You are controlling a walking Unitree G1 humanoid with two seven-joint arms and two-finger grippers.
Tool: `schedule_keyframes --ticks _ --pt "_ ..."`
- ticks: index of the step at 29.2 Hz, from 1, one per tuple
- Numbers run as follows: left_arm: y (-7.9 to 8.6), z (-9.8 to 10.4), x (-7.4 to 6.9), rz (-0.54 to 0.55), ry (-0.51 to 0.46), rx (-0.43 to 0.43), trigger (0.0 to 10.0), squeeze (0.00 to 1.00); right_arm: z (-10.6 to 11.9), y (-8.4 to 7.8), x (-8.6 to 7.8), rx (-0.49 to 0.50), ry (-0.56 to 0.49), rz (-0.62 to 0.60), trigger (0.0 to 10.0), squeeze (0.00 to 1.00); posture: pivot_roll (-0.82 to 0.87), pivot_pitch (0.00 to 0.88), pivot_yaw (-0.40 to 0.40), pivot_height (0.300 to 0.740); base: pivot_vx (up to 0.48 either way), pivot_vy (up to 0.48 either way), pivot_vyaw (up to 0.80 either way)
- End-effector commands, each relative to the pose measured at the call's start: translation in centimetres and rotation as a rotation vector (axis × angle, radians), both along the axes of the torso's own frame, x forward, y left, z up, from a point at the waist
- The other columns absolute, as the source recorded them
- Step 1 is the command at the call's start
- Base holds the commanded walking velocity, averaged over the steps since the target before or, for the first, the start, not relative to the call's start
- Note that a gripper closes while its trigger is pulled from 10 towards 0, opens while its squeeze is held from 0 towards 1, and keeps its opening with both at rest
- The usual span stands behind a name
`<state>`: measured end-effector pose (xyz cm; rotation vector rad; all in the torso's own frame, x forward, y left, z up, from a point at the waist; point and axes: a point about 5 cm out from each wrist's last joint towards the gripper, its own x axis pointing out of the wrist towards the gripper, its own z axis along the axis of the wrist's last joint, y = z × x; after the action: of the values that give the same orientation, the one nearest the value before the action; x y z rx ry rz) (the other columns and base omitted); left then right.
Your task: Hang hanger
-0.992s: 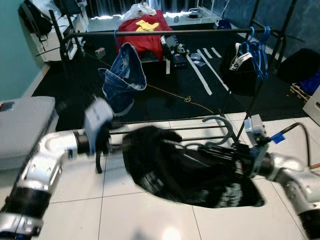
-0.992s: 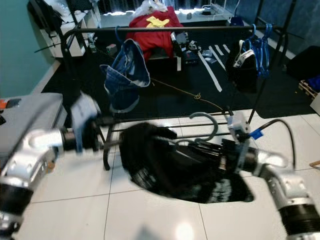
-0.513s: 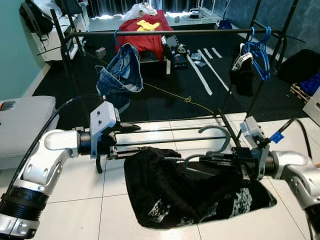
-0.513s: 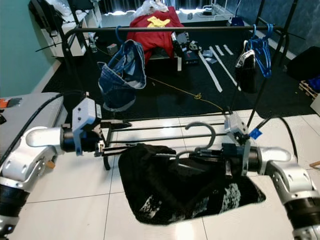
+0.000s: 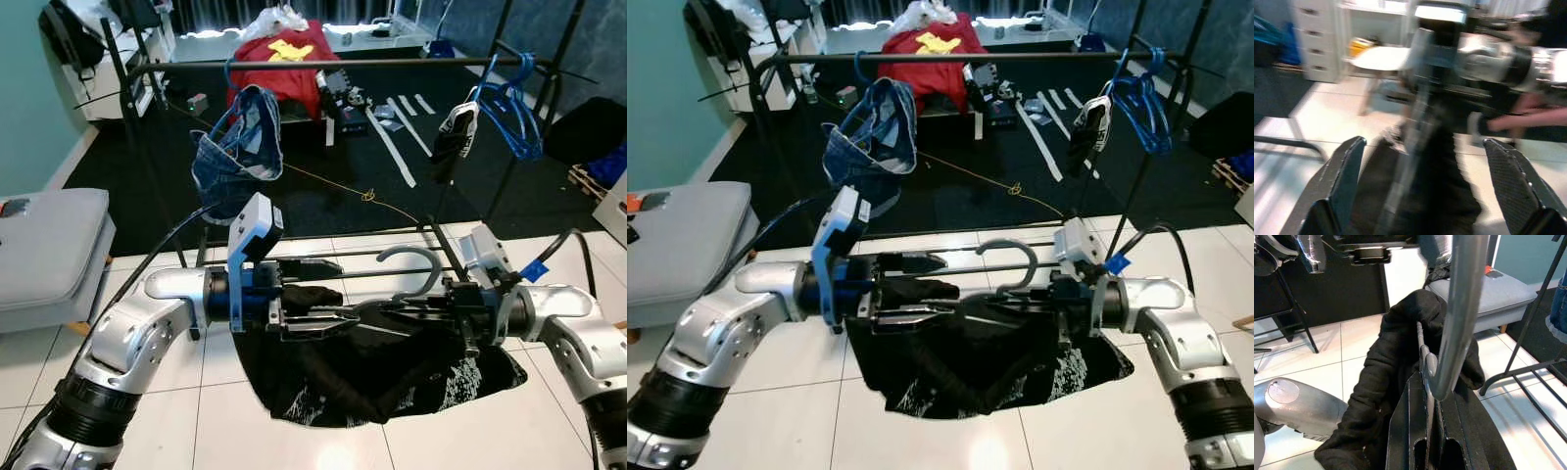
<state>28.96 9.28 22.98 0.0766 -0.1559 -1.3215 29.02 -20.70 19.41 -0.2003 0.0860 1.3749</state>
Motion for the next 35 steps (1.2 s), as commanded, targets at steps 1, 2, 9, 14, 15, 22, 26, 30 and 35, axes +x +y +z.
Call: schedule_keyframes --ticks 1,2,9,14,15,22,26,30,35 --pt "-0.6 0.1 0.6 0.050 -0.036 0.003 10.0 0.00 0.9 1.0 0.0 0.023 -0.060 0.039 10.0 0.00 0.04 0.091 0.064 0.740 0.000 0.000 0.00" --pt "-0.6 0.1 0.6 0.050 -0.036 0.003 10.0 0.00 0.9 1.0 0.0 0.023 -0.060 0.039 10.0 0.00 0.04 0.091 0.064 0.740 0.000 0.000 0.00" --pt "-1.4 -0.1 -0.8 -0.053 0.016 0.028 10.0 0.00 0.8 1.6 -0.1 0.034 -0.071 0.052 10.0 0.00 0.05 0.087 0.069 0.740 0.000 0.000 0.00" --pt "-1.7 -2.1 -1.6 -0.096 0.045 0.149 10.0 0.00 1.1 2.2 0.0 0.053 -0.087 0.063 10.0 0.00 0.05 0.079 0.070 0.740 0.000 0.000 0.00" --pt "-1.8 -2.5 -1.5 -0.085 0.044 0.164 10.0 0.00 1.2 2.3 0.0 0.056 -0.092 0.066 10.0 0.00 0.05 0.075 0.069 0.740 0.000 0.000 0.00" --pt "-1.8 -3.8 -0.6 0.000 0.014 0.208 10.0 0.00 1.7 2.9 0.1 0.067 -0.103 0.077 10.0 0.00 0.05 0.071 0.071 0.740 0.000 0.000 0.00" --pt "-1.5 -3.9 0.2 0.070 -0.002 0.208 10.0 0.00 2.1 3.1 0.1 0.071 -0.109 0.082 10.0 0.00 0.05 0.071 0.072 0.740 0.000 0.000 0.00" --pt "-1.1 -3.6 0.5 0.081 -0.004 0.201 1.5 0.00 2.1 3.2 0.0 0.070 -0.105 0.083 10.0 0.00 0.05 0.076 0.073 0.740 0.000 0.000 0.00" --pt "-0.6 -3.6 0.7 0.093 -0.007 0.200 0.0 0.00 2.0 3.1 -0.1 0.067 -0.098 0.081 10.0 0.00 0.05 0.081 0.076 0.740 0.000 0.000 0.00"
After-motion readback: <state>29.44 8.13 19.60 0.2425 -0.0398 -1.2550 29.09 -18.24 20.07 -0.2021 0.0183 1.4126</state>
